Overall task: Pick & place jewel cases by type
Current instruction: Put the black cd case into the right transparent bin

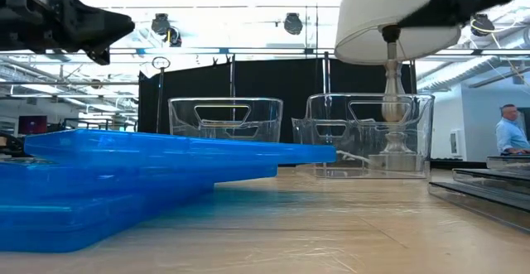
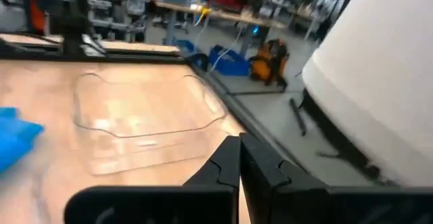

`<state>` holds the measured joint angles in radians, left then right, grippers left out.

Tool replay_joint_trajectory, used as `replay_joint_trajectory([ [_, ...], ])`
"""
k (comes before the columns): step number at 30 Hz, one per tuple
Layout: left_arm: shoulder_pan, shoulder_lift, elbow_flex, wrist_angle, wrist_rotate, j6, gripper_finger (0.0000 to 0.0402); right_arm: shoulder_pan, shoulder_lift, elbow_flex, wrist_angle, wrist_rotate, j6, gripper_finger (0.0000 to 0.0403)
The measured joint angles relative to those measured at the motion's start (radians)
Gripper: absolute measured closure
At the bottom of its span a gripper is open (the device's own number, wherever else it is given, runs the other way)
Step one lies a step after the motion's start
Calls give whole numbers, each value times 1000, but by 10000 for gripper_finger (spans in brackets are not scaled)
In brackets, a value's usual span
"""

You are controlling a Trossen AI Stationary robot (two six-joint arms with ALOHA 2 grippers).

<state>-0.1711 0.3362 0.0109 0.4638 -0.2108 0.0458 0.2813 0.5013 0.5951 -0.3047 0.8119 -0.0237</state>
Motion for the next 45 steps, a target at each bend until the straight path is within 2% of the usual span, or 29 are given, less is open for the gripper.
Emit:
replay_joint_trajectory([
  [5, 0, 73, 0, 20, 0, 2, 339, 44, 163, 236, -441, -25, 268, 403],
  [7, -1, 97, 0, 23, 1, 2, 339, 55, 214, 320, -593, -100, 397, 403],
  [9, -8, 124, 1, 39, 1, 1, 339, 59, 257, 375, -714, -224, 521, 403],
  [14, -70, 237, 83, 68, -1, 10, 339, 62, 298, 389, -809, -519, 735, 403],
  [18, -150, 426, 194, 66, -52, 34, 339, 62, 293, 313, -836, -698, 843, 403],
  [22, -188, 670, 345, 114, -152, 77, 339, 61, 288, 212, -822, -855, 897, 402],
  [25, -186, 839, 460, 143, -194, 104, 339, 59, 284, 141, -821, -870, 915, 394],
  [28, -176, 986, 559, 136, -131, 149, 339, 50, 273, 81, -788, -930, 936, 366],
  [31, -171, 1100, 656, 138, -34, 184, 339, 47, 256, 11, -691, -1048, 970, 327],
  [35, -172, 1214, 763, 138, 26, 210, 339, 48, 256, -85, -590, -1224, 1008, 284],
  [39, -170, 1292, 838, 132, 62, 214, 339, 48, 244, -168, -464, -1279, 1062, 261],
  [45, -170, 1366, 894, 89, 63, 235, 339, 48, 208, -252, -252, -1312, 1117, 235],
])
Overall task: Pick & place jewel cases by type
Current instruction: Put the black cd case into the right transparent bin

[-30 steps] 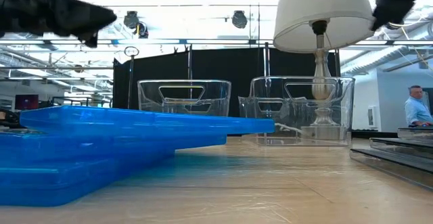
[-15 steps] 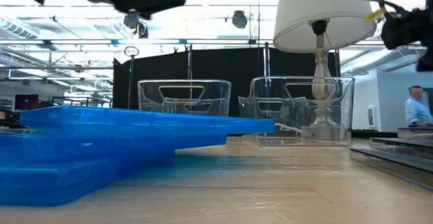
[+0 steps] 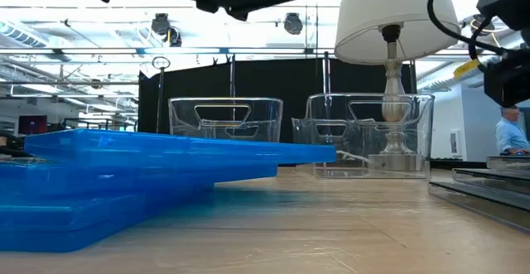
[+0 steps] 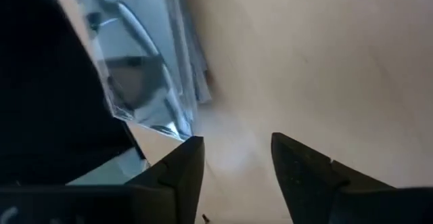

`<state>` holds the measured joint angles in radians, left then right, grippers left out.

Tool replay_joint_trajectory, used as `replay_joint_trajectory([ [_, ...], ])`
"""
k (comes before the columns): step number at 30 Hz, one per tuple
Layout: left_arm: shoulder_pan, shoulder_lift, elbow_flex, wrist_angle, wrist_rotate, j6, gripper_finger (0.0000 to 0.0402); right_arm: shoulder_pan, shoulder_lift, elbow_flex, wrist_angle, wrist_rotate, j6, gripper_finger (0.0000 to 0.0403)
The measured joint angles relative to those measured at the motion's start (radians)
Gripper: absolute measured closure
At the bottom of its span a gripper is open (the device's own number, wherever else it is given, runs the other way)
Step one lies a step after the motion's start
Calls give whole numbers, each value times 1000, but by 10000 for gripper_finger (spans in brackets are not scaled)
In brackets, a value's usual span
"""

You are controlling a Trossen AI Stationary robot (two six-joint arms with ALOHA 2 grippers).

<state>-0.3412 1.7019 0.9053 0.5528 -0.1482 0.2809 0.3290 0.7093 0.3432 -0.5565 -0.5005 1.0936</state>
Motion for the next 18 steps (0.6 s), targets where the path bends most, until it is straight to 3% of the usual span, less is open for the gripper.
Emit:
replay_joint_trajectory([
  [8, -25, 14, 22, -2, 16, -3, 339, 19, -17, -89, 42, 21, 56, 199],
  [12, -63, 19, 30, -6, -10, 32, 339, 77, -18, -149, 203, 11, 146, 186],
  [18, -86, 156, 183, -77, -53, 26, 339, 186, -15, -188, 329, 86, 235, 181],
])
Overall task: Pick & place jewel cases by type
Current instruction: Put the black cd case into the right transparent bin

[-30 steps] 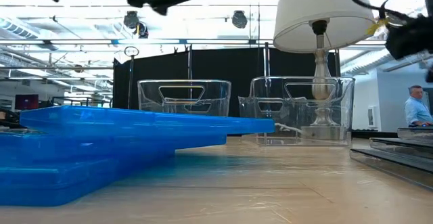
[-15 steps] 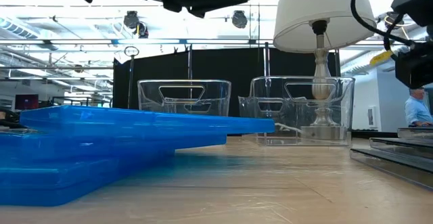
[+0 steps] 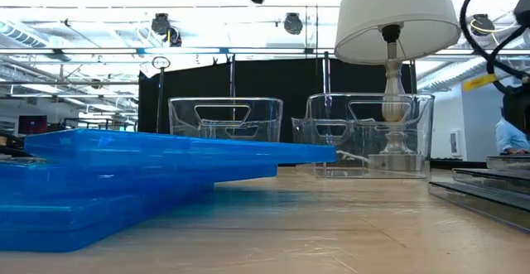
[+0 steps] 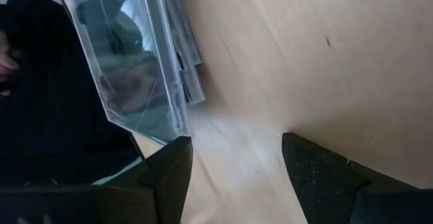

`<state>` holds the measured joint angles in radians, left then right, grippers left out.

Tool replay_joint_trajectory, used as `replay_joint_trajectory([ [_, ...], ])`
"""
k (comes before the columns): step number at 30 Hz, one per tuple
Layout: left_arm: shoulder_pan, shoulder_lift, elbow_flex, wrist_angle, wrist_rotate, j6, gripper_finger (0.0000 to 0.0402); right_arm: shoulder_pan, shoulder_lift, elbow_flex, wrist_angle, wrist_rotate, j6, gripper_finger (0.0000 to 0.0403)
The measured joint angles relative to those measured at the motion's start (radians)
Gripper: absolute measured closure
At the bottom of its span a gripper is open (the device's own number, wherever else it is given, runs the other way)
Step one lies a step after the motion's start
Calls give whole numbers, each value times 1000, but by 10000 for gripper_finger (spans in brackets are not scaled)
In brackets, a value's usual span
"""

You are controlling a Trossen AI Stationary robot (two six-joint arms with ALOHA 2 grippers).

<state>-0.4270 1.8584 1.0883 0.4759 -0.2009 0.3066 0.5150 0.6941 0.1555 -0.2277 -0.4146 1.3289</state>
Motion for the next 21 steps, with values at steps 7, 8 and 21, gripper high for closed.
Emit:
replay_joint_trajectory([
  [7, 6, 245, 344, -228, 106, 54, 339, 86, 1, -2, 33, 105, 22, 181],
  [8, 8, 275, 399, -269, 135, 57, 339, 95, 2, -2, 35, 119, 22, 181],
  [21, 48, 482, 828, -752, 350, -91, 339, 150, 7, -2, 39, 219, 29, 181],
])
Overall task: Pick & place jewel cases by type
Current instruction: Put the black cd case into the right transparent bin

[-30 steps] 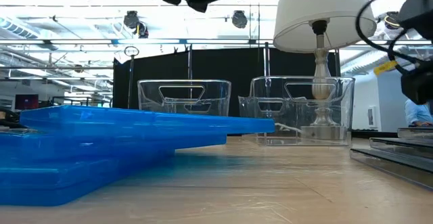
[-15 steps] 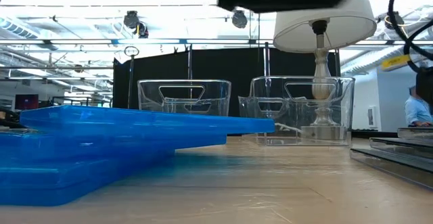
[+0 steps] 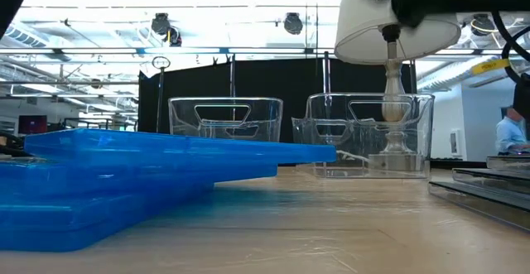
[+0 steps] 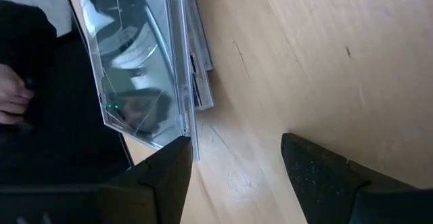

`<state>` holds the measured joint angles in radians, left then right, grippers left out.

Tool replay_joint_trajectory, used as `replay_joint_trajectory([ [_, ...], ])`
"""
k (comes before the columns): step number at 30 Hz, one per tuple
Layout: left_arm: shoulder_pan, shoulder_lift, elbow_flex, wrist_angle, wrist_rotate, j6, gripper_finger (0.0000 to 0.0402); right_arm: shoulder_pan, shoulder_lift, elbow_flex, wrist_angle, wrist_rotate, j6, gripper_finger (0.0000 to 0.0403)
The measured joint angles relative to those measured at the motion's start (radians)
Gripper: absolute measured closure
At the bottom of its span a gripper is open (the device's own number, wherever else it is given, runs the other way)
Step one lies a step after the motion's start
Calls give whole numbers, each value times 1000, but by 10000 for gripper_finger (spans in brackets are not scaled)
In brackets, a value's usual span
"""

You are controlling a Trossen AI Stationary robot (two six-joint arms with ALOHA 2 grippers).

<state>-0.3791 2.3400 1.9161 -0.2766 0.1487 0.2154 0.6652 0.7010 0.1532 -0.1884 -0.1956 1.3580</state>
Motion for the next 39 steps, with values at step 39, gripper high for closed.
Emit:
replay_joint_trajectory([
  [39, 8, 138, 4, 185, 34, -67, 339, 168, 86, 1, 108, 185, 123, 181],
])
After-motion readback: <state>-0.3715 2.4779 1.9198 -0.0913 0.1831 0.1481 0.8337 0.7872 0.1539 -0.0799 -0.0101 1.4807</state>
